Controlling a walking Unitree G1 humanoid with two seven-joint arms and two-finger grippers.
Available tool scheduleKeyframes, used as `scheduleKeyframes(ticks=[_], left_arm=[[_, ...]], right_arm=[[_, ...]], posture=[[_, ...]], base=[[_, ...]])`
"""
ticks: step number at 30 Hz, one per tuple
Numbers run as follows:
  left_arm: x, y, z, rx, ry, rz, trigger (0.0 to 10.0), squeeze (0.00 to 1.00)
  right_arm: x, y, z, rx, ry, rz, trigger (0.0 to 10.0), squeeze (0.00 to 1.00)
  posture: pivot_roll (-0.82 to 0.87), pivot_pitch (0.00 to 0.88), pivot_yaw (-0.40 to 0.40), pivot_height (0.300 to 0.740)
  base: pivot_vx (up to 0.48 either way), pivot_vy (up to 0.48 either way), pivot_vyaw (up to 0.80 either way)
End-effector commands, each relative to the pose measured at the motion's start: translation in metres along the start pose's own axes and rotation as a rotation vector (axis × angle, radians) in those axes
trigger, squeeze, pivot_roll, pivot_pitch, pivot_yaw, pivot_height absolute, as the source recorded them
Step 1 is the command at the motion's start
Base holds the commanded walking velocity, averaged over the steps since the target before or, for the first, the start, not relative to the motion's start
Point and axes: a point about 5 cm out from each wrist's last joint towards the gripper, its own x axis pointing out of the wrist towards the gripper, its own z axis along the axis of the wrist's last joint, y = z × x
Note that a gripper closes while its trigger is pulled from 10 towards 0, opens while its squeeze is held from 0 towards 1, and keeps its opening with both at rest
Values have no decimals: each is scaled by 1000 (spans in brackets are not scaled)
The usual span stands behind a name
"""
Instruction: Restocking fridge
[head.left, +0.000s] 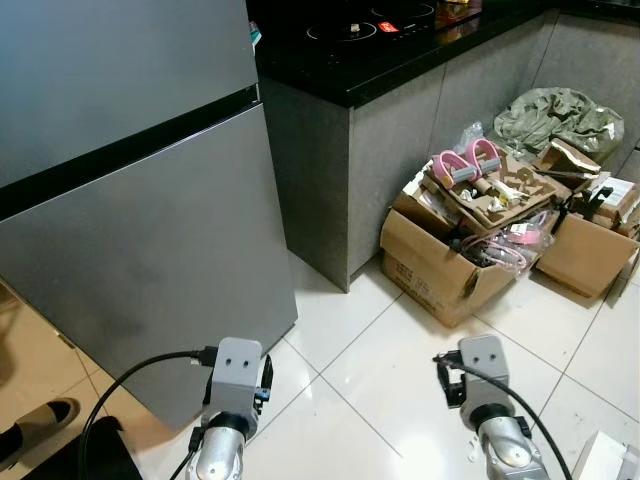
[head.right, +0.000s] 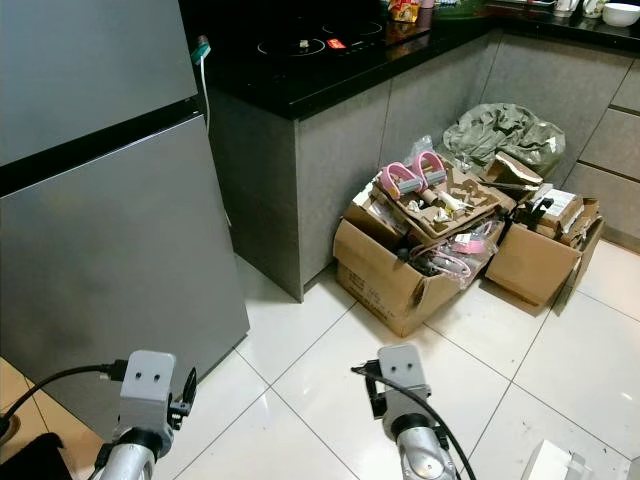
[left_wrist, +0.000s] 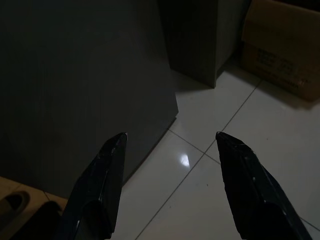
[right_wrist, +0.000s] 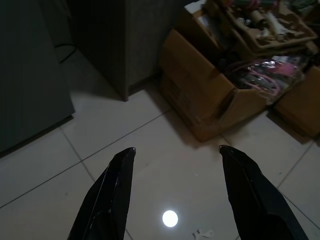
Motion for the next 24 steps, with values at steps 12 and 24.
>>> scheduleKeyframes(ticks=[12, 24], left_arm=[[-2, -5, -9, -18, 48, 2, 10000, 0], [-2, -7, -13, -19, 55, -3, 10000, 0]], right_arm=[[-2, -4, -10, 7, 40, -38, 10000, 0], [-2, -6, -11, 5, 45, -50, 10000, 0]], posture=[[-108, 144, 27, 721], [-109, 140, 28, 721]], base=[[0, 0, 630], [0, 0, 687]])
